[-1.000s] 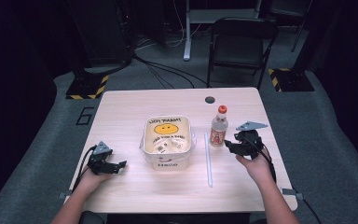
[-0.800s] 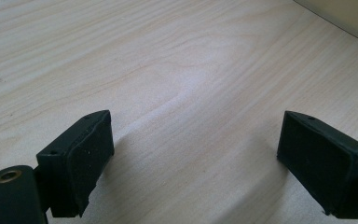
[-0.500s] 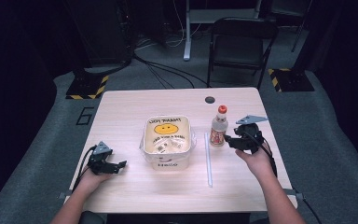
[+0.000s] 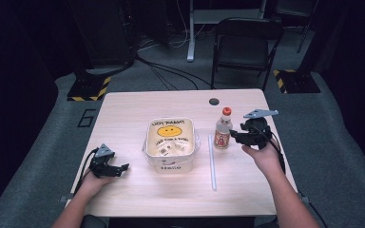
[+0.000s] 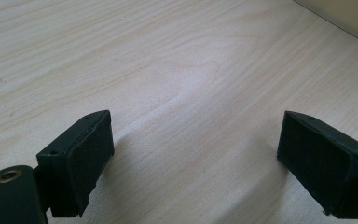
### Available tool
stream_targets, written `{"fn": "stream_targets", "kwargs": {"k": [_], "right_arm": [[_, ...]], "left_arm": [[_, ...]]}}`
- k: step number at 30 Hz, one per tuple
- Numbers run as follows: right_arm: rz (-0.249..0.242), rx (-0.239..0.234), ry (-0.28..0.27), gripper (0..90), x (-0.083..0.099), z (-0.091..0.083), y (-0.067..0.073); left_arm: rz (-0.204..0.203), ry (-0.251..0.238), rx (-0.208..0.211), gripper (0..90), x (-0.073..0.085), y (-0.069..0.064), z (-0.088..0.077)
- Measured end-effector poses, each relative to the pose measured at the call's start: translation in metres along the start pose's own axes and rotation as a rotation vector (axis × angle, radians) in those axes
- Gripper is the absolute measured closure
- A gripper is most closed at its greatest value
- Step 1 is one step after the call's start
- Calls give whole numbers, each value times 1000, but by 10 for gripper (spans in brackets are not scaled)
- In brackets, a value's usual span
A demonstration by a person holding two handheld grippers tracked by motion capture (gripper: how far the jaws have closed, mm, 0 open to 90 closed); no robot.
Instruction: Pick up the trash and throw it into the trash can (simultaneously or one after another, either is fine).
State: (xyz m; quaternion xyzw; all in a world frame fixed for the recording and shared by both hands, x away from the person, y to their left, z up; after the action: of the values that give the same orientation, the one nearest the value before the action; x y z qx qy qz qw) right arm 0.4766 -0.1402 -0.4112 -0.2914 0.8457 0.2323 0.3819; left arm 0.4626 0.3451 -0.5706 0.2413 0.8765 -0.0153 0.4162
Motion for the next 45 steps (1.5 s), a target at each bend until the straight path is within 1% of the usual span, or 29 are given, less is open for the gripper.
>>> {"fn": "stream_targets", "kwargs": {"k": [5, 8, 12, 19, 25, 29, 31, 32, 33, 37, 38, 39, 45], "right_arm": [[6, -1, -3, 464, -5, 0, -1], [1, -1, -3, 464, -9, 1, -3], [11, -4, -9, 459, -15, 2, -4], [5, 3, -8, 453, -25, 6, -7], [15, 3, -13, 445, -34, 11, -10], [26, 2, -20, 446, -38, 14, -11], [22, 2, -22, 446, -39, 15, -11], [18, 0, -21, 446, -39, 16, -11], [24, 2, -27, 447, -41, 17, -11], [20, 6, -27, 456, -44, 20, -11], [15, 8, -29, 459, -45, 20, -12], [24, 6, -31, 463, -45, 21, -12], [15, 2, -33, 481, -50, 24, -11]], "left_arm": [[2, 0, 0, 105, 0, 0, 0], [0, 0, 1, 105, 0, 0, 0], [1, 0, 0, 105, 0, 0, 0], [0, 0, 0, 105, 0, 0, 0], [2, 0, 0, 105, 0, 0, 0], [2, 0, 0, 105, 0, 0, 0], [-3, 0, 1, 105, 0, 0, 0], [3, 0, 0, 105, 0, 0, 0], [1, 0, 0, 105, 0, 0, 0], [1, 0, 0, 105, 0, 0, 0], [-4, 1, 1, 105, 0, 0, 0], [2, 0, 0, 105, 0, 0, 0], [0, 0, 1, 105, 0, 0, 0]]}}
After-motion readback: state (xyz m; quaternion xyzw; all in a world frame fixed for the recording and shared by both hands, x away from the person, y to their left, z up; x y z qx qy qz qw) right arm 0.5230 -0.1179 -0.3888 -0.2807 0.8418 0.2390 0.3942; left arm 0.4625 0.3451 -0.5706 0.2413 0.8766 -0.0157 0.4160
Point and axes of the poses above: each handheld gripper's, and its own axes: z roughly forward along the jaws, x roughly out of its underside, y roughly to its left, the point moved 6 cm from there along z, roughly forward along the jaws, and after that the axes turned 15 degrees about -x, right-handed, at the moved point
